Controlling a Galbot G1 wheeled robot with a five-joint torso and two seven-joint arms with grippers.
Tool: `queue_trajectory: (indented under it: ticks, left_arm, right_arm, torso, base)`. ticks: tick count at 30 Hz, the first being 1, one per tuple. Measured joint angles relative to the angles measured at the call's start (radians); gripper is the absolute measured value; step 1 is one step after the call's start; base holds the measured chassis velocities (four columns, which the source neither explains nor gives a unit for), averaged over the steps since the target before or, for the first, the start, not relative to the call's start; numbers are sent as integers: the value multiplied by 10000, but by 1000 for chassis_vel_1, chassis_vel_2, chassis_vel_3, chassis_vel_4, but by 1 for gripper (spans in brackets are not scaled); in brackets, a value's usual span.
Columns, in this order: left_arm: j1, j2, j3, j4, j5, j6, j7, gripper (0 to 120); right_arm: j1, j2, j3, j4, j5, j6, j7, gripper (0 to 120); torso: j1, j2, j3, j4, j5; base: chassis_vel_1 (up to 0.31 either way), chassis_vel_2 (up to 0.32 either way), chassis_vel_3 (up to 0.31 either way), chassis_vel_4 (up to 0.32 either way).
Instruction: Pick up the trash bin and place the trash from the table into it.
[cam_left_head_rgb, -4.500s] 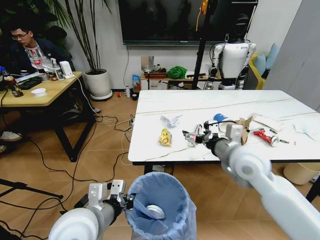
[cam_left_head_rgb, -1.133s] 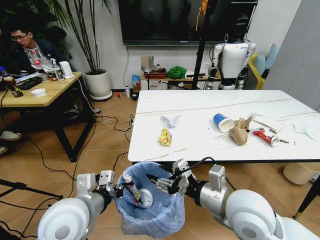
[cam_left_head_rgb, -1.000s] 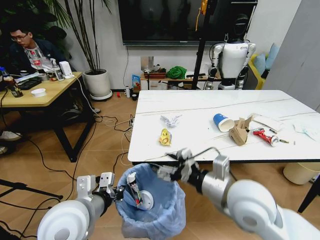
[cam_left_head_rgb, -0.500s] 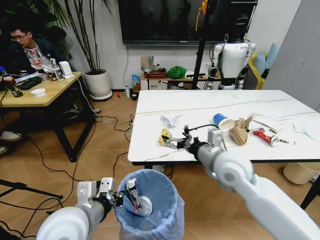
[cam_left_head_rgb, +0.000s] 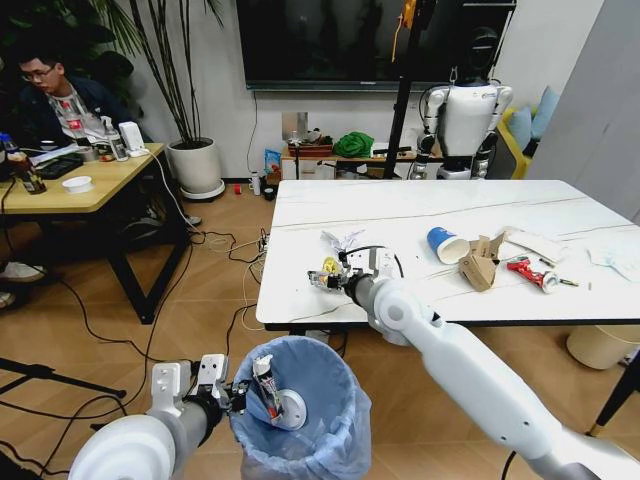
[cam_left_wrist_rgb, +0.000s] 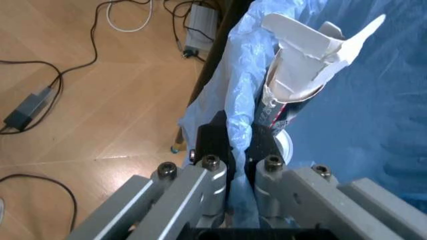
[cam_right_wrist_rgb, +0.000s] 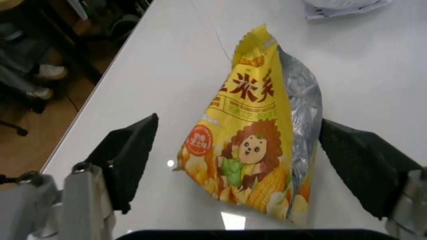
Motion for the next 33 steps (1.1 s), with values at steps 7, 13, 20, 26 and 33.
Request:
queue_trajectory:
  ticks: [7,13,20,26,33]
  left_arm:
    - [-14,28,-102,-22,23,0,87,0]
    - [-74,10,-90,-22,23,0,109,0]
    - [-83,-1,-90,-5,24,0,116,0]
    - [-93,-9,-105,30,24,0,113,0]
    - [-101,-81,-205,127,28,0,61,0]
  right_arm:
    - [127,113,-192,-286,-329,46,19,57]
    - [133,20,-239,-233,-448,84,54,38]
    - [108,-60,-244,-76,-683,173,67,13]
    - [97,-209,-207,651,-670,219,108,0]
    - [-98,-972,-105,2431,-30,323,10,0]
  torso:
    - [0,0,0,-3,1]
    - [0,0,-1,-2,0]
    - [0,0,0,-2,0]
    - [0,0,0,-1,1]
    - [0,0,0,-1,2]
  base:
    - [0,0,0,0]
    - [0,0,0,0]
    - [0,0,0,0]
    - [0,0,0,0]
    - [0,0,0,0]
